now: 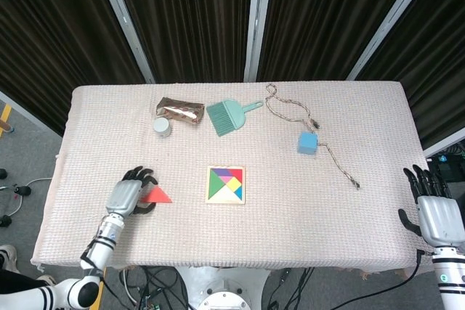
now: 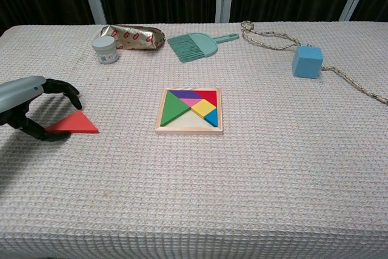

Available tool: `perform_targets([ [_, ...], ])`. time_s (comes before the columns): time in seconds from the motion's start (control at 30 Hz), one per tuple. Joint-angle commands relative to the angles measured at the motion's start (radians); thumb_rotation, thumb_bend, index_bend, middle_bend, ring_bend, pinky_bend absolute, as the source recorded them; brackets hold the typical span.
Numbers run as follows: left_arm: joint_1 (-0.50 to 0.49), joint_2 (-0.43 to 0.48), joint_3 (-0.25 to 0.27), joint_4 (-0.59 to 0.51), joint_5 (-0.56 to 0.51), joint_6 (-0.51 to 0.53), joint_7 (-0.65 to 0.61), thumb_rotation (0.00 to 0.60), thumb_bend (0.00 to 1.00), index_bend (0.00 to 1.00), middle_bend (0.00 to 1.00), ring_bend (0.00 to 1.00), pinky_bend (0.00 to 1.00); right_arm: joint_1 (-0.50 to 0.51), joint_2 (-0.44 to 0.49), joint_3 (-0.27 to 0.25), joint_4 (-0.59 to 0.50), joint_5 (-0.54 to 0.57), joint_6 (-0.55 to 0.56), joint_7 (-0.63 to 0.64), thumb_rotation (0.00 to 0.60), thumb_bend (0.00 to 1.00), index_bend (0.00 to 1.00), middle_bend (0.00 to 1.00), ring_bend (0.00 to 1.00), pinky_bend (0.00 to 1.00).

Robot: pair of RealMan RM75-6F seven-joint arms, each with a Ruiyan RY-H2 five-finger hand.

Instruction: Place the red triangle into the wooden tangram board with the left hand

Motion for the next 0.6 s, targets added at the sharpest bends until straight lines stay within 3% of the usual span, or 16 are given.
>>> perform_targets([
  [0.03, -0.001, 0.000, 0.001, 0.000, -0.001, -0.001, 0.001, 0.600, 0.25, 0.32, 0.14, 0.01, 0.10, 0.000, 0.001, 0.000, -0.001, 0.001, 0.000, 0.000, 0.600, 0.26, 0.00, 0.00, 0.00, 0.00],
  [0.6, -0.002, 0.014, 0.000, -0.033, 0.011, 0.017, -0.006, 0.600, 0.26, 0.38, 0.14, 0.01, 0.11, 0.003, 0.000, 0.002, -0.002, 0.010, -0.006, -0.004, 0.600, 0.26, 0.00, 0.00, 0.00, 0.00],
])
